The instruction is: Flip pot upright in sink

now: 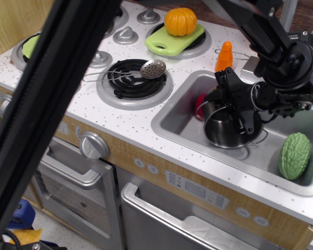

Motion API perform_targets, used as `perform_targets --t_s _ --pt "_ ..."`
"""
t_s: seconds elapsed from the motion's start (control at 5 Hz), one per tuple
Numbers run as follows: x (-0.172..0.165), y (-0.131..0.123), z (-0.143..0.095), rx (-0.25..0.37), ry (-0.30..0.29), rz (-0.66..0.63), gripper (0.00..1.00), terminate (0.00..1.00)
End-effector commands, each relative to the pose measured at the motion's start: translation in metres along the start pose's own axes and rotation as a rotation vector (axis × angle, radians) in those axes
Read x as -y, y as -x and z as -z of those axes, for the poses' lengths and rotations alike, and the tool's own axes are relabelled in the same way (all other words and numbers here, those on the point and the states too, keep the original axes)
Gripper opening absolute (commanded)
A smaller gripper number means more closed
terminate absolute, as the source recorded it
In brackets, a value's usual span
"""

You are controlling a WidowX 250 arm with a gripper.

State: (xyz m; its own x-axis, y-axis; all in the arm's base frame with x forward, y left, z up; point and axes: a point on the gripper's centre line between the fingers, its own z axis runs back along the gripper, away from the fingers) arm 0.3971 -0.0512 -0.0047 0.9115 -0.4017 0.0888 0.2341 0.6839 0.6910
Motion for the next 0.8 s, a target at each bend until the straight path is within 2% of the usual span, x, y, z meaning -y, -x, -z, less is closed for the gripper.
perform_targets --t_s 0.0,0.2,0.4,0.6 --pt "-0.01 -0.017 -0.026 0.064 0.091 -0.163 0.0 0.0" --pt "-0.006 -0.022 -0.03 0.011 0.14 -0.177 0.0 0.0" --pt "-0.006 -0.026 -0.04 -0.138 0.206 -0.164 0.0 0.0" --pt "-0.007 -0.017 -0.046 -0.274 0.27 -0.102 0.0 0.0"
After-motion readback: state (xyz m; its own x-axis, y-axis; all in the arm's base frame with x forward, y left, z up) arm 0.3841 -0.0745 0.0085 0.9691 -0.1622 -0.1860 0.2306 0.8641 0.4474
